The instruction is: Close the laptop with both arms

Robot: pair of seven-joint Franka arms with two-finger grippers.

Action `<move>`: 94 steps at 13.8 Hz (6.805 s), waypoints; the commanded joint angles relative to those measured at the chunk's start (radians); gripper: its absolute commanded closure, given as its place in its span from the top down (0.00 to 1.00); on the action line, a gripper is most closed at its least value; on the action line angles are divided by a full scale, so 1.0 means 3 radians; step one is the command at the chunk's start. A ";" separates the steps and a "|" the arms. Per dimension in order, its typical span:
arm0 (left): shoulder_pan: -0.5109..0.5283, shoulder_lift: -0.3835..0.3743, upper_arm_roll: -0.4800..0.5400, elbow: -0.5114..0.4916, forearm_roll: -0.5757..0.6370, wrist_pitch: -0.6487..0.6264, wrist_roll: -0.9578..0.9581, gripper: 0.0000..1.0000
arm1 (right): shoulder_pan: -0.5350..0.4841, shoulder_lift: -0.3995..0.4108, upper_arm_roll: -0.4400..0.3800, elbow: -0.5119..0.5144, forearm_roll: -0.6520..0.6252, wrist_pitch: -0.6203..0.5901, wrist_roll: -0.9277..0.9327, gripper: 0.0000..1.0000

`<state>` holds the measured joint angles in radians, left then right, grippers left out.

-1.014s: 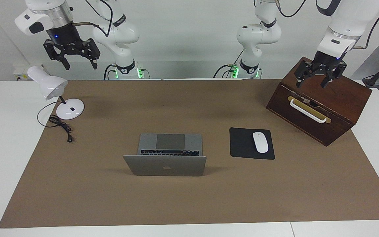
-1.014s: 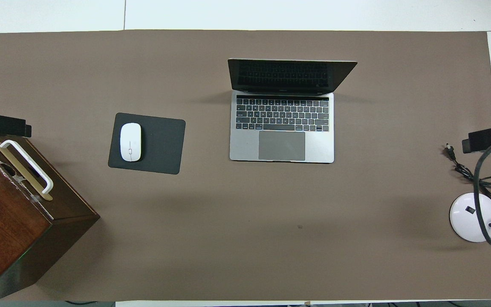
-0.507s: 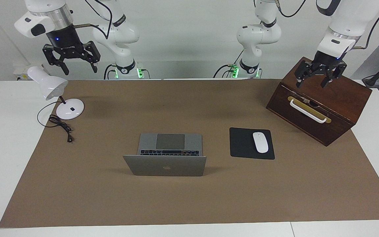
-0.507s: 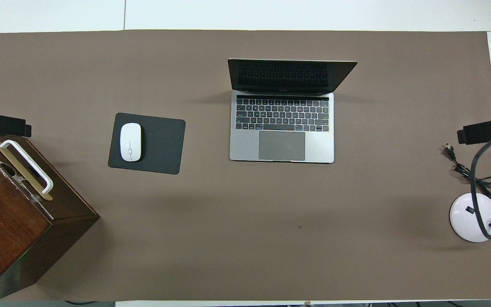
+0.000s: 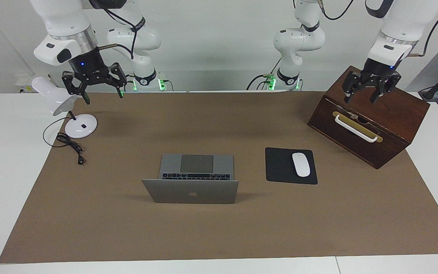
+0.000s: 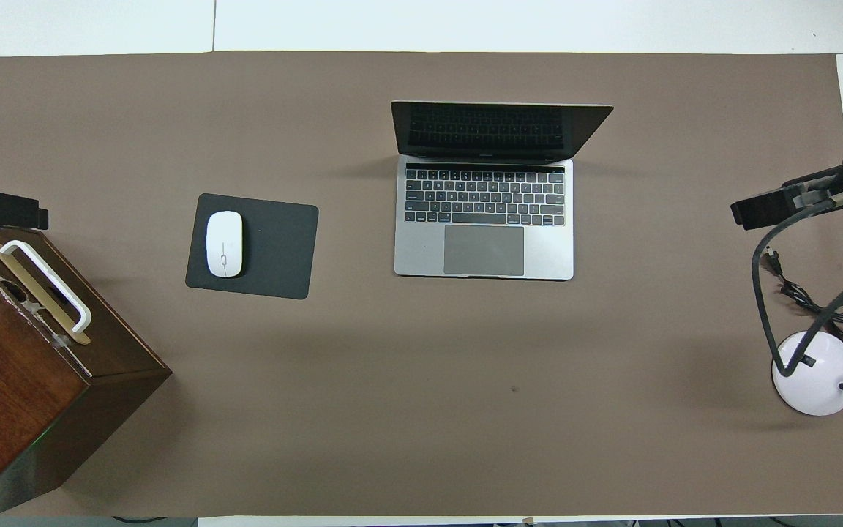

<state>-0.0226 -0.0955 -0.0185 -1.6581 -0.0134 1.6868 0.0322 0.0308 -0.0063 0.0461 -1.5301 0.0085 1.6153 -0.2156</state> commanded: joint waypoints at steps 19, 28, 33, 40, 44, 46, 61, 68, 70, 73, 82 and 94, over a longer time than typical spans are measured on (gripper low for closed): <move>-0.0313 -0.0617 -0.0005 -0.1284 -0.0384 0.1019 -0.0056 0.00 | -0.0036 0.0322 0.0271 -0.0182 0.0007 0.0894 -0.1347 1.00; -0.0481 -0.0729 -0.0015 -0.1677 -0.0492 0.1734 -0.0133 0.00 | -0.0026 0.0482 0.0409 -0.0263 0.0012 0.1089 -0.1383 1.00; -0.0763 -0.0786 -0.0020 -0.1959 -0.0492 0.2180 -0.0143 0.00 | -0.0031 0.0410 0.0485 -0.0437 0.0043 0.1175 -0.1383 1.00; -0.1187 -0.0761 -0.0020 -0.2368 -0.0497 0.2982 -0.0138 0.00 | -0.0067 0.0589 0.0588 -0.0335 -0.0227 0.1196 -0.1945 1.00; -0.1387 -0.0623 -0.0015 -0.2577 -0.0574 0.3468 -0.0138 0.00 | -0.0077 0.0650 0.0654 -0.0249 -0.0397 0.1232 -0.1966 1.00; -0.1499 -0.0475 -0.0015 -0.2593 -0.0574 0.3693 -0.0138 0.00 | -0.0077 0.0721 0.0659 -0.0141 -0.0442 0.1207 -0.1966 1.00; -0.1908 0.0624 -0.0020 -0.2547 -0.0625 0.5134 -0.0148 0.00 | -0.0087 0.1340 0.0751 0.0529 -0.0657 0.1252 -0.2186 1.00; -0.2067 0.0988 -0.0025 -0.2450 -0.0589 0.5427 -0.0143 0.00 | -0.0057 0.1458 0.0757 0.0529 -0.0729 0.1498 -0.2175 1.00; -0.2123 0.1044 -0.0025 -0.2445 -0.0584 0.5514 -0.0143 0.00 | -0.0026 0.1453 0.0757 0.0529 -0.0724 0.1498 -0.2175 1.00; -0.2210 0.1202 -0.0025 -0.2404 -0.0584 0.5687 -0.0138 0.00 | 0.0005 0.1448 0.0828 0.0514 -0.0795 0.1498 -0.2125 1.00; -0.2256 0.1469 -0.0025 -0.2322 -0.0579 0.5969 -0.0138 0.00 | 0.0076 0.1499 0.0864 0.0483 -0.0785 0.1508 -0.1920 1.00; -0.2302 0.1566 -0.0025 -0.2307 -0.0554 0.5979 -0.0138 0.00 | 0.0082 0.1499 0.0920 0.0473 -0.0775 0.1513 -0.1777 1.00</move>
<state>-0.6941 0.3517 -0.0379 -2.3621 -0.1817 3.4629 -0.0140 0.0606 0.4361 0.2962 -1.3899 -0.2032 2.0601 -0.7960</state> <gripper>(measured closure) 0.991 0.000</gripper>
